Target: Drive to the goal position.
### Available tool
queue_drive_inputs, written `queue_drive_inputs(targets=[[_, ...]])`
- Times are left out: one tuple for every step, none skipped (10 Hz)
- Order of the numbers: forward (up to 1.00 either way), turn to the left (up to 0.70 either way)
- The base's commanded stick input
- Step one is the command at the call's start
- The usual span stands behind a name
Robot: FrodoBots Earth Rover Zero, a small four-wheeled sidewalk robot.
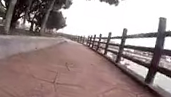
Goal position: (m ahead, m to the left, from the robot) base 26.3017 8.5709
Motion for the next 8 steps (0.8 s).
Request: queue_drive_inputs(targets=[[0.70, 0.00], [0.70, 0.00], [0.70, 0.00], [0.70, 0.00], [0.70, 0.01], [0.70, 0.00], [0.70, 0.00], [0.70, 0.01]])
